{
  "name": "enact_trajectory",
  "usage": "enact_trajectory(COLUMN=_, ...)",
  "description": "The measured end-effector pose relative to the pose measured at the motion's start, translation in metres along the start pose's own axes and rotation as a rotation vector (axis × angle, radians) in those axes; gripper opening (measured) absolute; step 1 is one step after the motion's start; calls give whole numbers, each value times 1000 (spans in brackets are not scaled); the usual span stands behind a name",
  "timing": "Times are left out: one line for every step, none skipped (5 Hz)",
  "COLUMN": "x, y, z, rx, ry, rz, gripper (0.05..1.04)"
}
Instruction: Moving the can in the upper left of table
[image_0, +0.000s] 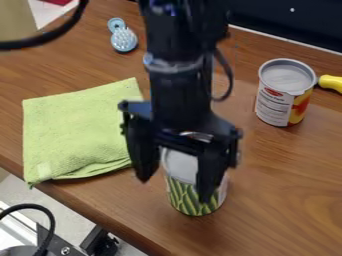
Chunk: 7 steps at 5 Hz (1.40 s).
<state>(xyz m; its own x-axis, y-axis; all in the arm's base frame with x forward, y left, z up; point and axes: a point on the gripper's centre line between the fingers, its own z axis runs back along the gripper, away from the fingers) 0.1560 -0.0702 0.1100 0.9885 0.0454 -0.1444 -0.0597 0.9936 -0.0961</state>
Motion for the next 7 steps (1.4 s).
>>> enact_trajectory(x=1, y=-1, z=-9, rx=21, ry=-34, rz=24, gripper=997)
enact_trajectory(x=14, y=2, z=-20, rx=49, ry=-54, rz=62, gripper=997)
enact_trajectory(x=22, y=3, z=-22, rx=43, ry=-91, rz=70, gripper=997)
enact_trajectory(x=31, y=11, z=-22, rx=41, ry=-110, rz=75, gripper=997)
enact_trajectory(x=43, y=18, z=-17, rx=30, ry=-136, rz=95, gripper=997)
enact_trajectory(x=58, y=26, z=-15, rx=40, ry=-154, rz=121, gripper=997)
enact_trajectory(x=75, y=35, z=-10, rx=78, ry=-191, rz=89, gripper=997)
